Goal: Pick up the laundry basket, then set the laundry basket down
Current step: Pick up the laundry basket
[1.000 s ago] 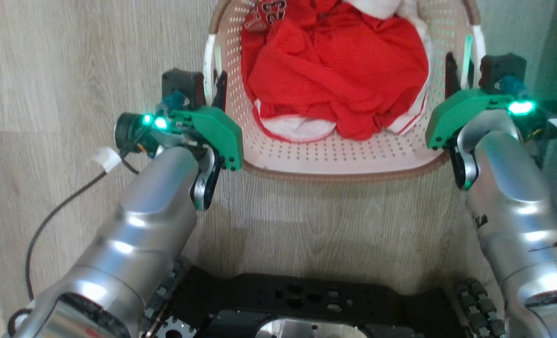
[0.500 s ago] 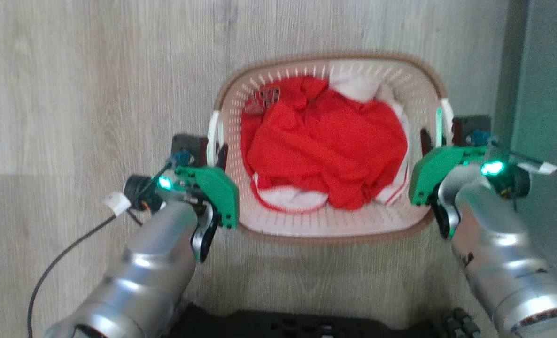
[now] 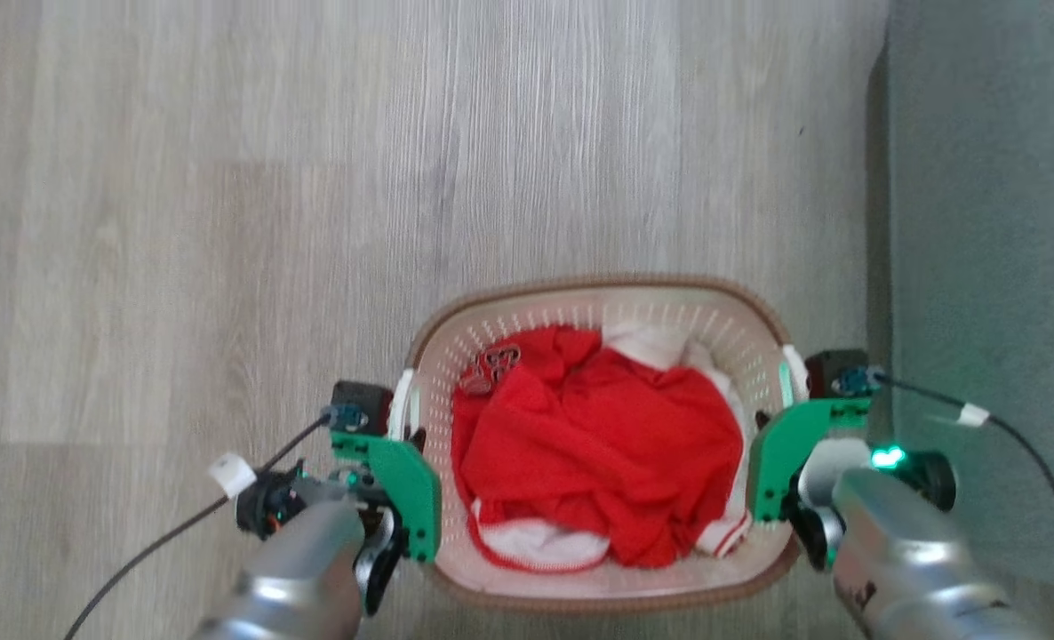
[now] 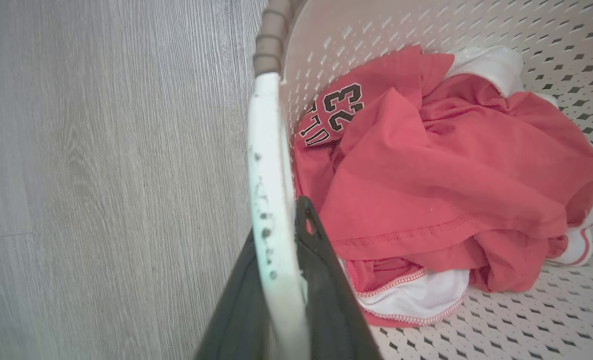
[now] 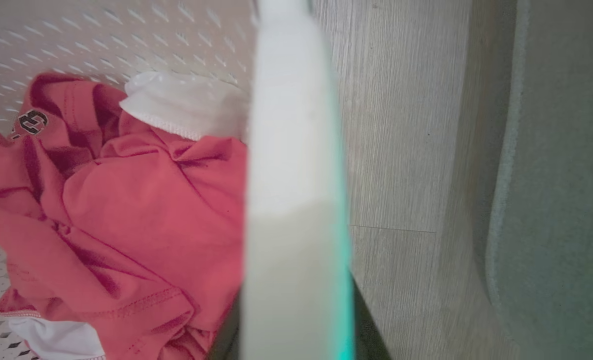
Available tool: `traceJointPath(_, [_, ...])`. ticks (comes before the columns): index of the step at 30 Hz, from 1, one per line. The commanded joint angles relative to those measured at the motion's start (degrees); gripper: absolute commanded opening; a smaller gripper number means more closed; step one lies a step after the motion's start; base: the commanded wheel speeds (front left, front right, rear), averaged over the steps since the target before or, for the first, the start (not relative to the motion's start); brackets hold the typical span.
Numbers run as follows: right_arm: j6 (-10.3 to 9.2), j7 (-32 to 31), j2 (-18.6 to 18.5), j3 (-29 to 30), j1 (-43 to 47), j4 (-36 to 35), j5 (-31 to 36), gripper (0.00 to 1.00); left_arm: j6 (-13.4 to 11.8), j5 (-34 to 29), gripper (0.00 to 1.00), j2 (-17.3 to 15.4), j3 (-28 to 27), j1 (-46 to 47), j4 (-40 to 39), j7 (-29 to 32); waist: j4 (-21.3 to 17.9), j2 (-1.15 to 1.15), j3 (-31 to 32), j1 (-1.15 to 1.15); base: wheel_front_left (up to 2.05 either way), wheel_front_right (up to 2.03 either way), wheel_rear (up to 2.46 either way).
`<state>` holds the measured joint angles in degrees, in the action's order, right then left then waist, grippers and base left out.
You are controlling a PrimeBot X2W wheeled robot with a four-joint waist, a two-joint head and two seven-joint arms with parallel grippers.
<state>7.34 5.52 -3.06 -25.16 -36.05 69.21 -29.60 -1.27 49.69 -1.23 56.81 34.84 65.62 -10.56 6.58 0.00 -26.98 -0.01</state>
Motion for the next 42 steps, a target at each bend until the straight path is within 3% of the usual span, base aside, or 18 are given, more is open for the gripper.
traceJointPath(1, [0.14,-0.5,0.2,-2.8,3.0,-0.7,-1.7,0.0,0.1,0.5,0.0,-1.7,-0.1,-1.4,1.0,0.4,-0.3,0.0,5.5,0.01,0.0,0.0,0.0])
traceJointPath(17, [0.14,-3.0,0.2,-13.0,10.8,-1.5,-13.0,0.0,0.8,3.7,0.0,-1.7,4.3,-7.3,3.1,3.3,-0.2,0.0,19.1,0.01,0.0,0.0,0.0])
traceJointPath(42, [0.14,-0.8,0.2,-23.5,12.3,0.6,-23.4,0.0,1.3,6.4,0.0,-1.7,7.7,-9.5,4.7,3.3,-0.7,0.0,24.8,0.01,0.0,0.0,0.0])
